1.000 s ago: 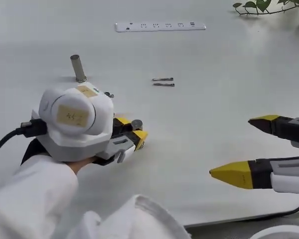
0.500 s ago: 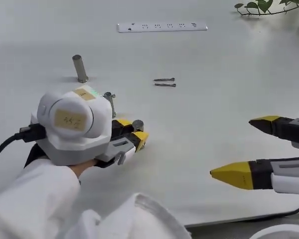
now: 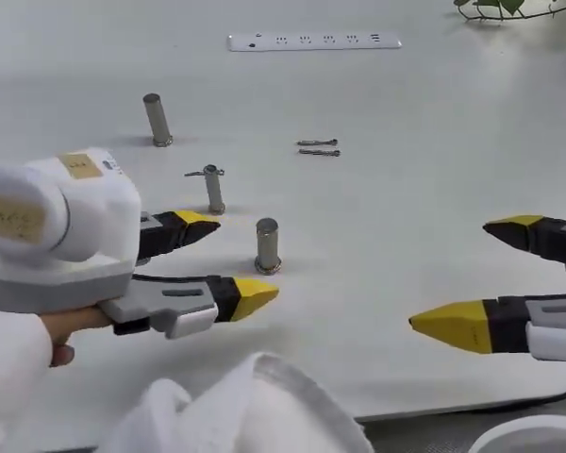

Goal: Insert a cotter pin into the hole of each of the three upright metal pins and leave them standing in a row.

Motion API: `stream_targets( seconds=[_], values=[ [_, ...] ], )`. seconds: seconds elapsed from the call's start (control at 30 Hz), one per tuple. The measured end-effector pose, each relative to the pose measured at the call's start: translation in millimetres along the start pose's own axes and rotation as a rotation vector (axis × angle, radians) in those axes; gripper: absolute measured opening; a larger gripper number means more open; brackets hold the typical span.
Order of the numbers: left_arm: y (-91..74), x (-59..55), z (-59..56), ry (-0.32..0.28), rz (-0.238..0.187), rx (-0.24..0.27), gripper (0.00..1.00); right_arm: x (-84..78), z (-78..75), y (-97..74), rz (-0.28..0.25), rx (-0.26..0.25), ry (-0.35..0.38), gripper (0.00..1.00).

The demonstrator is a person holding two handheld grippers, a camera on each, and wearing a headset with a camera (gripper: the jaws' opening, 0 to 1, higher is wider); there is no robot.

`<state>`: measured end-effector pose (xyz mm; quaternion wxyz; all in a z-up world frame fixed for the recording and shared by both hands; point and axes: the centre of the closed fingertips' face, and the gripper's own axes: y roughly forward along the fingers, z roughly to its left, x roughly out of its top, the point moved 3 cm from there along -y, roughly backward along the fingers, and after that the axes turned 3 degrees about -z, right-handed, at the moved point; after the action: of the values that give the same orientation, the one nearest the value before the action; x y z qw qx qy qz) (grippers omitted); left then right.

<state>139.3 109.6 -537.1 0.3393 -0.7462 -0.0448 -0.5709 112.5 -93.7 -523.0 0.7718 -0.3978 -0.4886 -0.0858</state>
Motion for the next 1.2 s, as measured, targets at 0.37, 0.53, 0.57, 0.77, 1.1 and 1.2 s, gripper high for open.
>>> stream_targets(
  seconds=[0.37, 0.53, 0.57, 0.77, 1.1, 1.2],
  values=[
    [-22.5, -2.9, -5.3, -0.042, -0.002, -0.044, 0.94, 1.0, -2.2, -0.8, 0.008, -0.004, -0.004, 0.94],
    [-26.6, -7.1, 1.3, -0.042, 0.011, -0.001, 0.99, 1.6, -3.7, -1.7, 0.013, -0.008, -0.008, 0.94],
    [-27.8, -9.1, 2.0, -0.047, 0.014, -0.003, 0.99, 1.6, -4.1, -1.7, 0.014, -0.009, -0.008, 0.94],
    [-31.7, -11.5, 4.0, -0.076, 0.008, 0.013, 0.99, 2.2, -9.5, -2.9, 0.025, -0.018, -0.012, 0.93],
    [-37.5, -9.4, 0.4, -0.091, -0.002, -0.002, 0.99, 12.7, -25.2, -0.9, 0.053, -0.015, -0.052, 0.93],
    [-40.7, -8.1, -0.1, -0.091, -0.006, -0.003, 0.99, 20.1, -34.7, 0.0, 0.073, -0.025, -0.083, 0.93]
  ],
)
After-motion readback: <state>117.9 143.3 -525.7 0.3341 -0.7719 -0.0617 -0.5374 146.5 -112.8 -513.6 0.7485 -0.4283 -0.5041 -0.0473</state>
